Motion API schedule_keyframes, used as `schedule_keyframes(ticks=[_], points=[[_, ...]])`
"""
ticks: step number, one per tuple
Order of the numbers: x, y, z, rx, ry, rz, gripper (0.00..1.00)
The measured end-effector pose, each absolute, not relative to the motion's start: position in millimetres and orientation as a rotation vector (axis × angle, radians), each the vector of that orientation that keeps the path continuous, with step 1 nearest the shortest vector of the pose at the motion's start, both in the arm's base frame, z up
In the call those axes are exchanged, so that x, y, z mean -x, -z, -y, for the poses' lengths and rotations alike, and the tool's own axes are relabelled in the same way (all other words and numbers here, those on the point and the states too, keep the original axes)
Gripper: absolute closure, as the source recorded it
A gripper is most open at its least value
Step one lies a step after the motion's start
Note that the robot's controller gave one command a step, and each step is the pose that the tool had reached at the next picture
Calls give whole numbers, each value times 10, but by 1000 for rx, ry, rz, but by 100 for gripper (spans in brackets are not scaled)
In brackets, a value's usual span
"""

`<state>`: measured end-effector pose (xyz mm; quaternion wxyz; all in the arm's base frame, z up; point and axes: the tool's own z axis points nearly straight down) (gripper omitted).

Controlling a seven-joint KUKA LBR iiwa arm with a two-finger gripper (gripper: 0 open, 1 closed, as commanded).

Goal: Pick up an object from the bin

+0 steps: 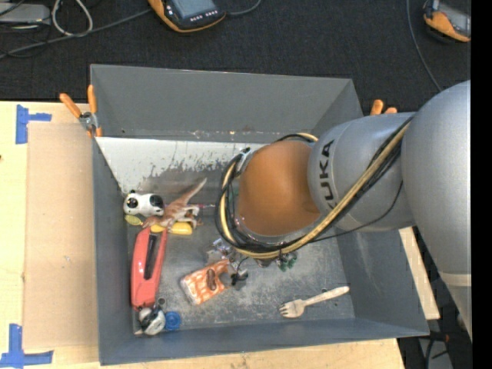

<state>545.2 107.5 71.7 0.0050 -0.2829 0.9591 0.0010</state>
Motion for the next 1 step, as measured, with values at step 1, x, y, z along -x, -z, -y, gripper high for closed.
schedule_keyframes(ticks=[1], points=[[-5452, -717, -1073, 883, -4, -3004, 100]])
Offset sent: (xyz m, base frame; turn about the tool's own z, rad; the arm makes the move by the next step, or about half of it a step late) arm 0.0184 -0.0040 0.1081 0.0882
